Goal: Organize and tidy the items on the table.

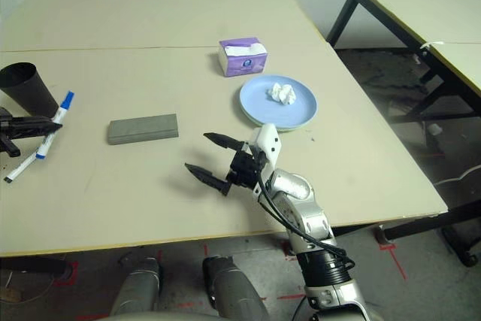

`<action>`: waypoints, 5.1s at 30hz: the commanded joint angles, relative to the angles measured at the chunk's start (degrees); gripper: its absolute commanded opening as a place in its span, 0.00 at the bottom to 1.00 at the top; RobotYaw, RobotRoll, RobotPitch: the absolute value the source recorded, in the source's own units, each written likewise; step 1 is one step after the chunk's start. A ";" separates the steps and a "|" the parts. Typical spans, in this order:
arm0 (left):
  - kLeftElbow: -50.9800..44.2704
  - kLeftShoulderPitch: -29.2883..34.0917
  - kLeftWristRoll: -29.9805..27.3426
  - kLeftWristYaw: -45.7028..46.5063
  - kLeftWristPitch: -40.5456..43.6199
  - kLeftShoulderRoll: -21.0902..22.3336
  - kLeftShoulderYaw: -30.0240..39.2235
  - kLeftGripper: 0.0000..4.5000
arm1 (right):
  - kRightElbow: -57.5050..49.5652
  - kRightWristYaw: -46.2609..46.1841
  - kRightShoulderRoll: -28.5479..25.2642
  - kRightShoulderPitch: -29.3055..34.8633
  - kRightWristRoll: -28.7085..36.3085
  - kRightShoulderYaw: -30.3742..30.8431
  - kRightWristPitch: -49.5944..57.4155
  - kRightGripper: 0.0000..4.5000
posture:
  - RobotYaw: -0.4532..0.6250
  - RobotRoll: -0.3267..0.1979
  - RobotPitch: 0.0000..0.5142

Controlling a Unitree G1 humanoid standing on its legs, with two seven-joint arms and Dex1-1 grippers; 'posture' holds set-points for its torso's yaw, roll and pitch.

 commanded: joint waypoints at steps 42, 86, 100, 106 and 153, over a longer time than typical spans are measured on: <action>52.73 -26.78 19.14 25.00 -58.69 -11.80 -2.68 0.06 | -4.00 2.02 -1.98 6.57 -3.17 3.53 -2.30 1.00 | 0.41 0.62 0.31; 58.08 -25.20 16.69 21.90 -60.65 -10.11 -1.77 0.99 | -7.59 0.16 -0.69 5.28 -1.82 3.78 2.10 1.00 | 0.39 0.62 0.31; 33.00 2.14 8.26 -10.59 -27.67 12.23 -0.80 0.99 | -1.87 14.24 -3.00 3.17 -1.25 6.35 -8.67 1.00 | 0.44 0.62 0.32; 21.83 18.19 10.21 -15.39 -19.15 17.48 -0.61 0.99 | 1.17 15.78 -1.35 0.81 -1.67 7.56 -10.25 1.00 | 0.45 0.62 0.32; 30.94 0.10 23.36 1.10 -18.80 -2.65 -18.40 0.50 | -5.92 10.04 -2.77 3.63 -2.02 8.23 -5.33 1.00 | 0.37 0.62 0.32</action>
